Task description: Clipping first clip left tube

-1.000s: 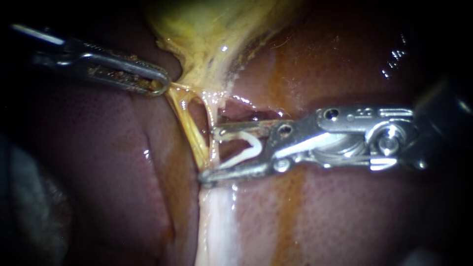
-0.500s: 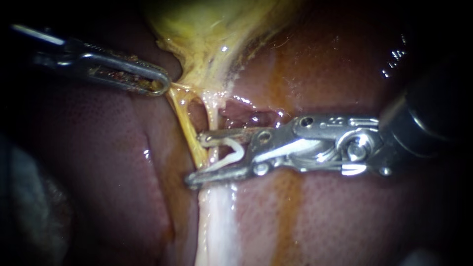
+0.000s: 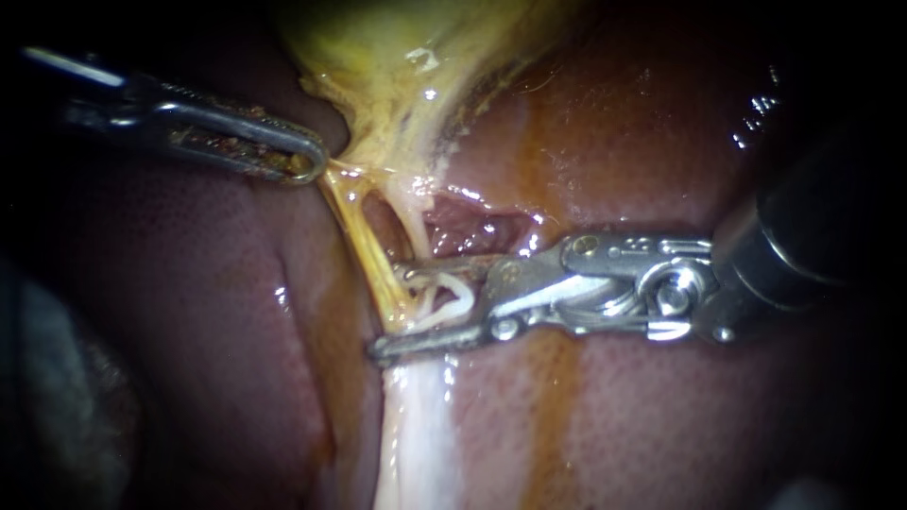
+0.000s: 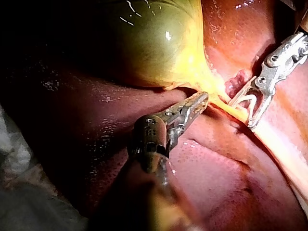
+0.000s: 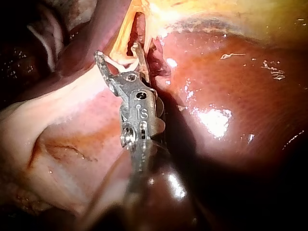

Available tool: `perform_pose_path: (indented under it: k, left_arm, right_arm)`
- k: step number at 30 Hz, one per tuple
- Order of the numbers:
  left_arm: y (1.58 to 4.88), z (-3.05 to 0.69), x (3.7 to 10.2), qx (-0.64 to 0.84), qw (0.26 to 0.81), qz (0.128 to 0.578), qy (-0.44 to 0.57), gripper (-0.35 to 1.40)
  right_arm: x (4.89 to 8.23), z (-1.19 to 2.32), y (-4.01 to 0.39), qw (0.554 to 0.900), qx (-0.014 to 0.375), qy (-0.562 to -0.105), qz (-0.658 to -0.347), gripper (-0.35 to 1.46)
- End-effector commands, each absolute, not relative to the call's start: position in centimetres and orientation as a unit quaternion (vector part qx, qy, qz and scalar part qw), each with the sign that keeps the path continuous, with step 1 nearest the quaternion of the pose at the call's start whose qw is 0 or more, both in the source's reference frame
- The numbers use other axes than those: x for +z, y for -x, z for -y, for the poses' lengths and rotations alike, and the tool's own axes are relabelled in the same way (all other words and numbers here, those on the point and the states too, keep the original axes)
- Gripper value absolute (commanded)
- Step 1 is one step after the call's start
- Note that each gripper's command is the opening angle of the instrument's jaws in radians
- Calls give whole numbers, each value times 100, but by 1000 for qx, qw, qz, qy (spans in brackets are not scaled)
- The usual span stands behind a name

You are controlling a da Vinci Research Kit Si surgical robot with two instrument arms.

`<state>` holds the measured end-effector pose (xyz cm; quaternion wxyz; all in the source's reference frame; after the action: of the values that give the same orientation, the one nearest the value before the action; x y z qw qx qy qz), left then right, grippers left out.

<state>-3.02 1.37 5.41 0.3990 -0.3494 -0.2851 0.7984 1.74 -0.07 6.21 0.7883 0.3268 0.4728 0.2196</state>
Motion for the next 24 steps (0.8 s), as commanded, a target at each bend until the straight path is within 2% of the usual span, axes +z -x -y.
perform_pose_path:
  k: [1, 24]
  left_arm:
    - [302, -137, 540, 798, 399, 285, 349, -35]
    - [303, -138, 540, 798, 399, 285, 349, -35]
  right_arm:
    - [622, 7, -174, 788, 218, -327, -473, 50]
    - [629, 9, -205, 774, 191, -345, -496, 49]
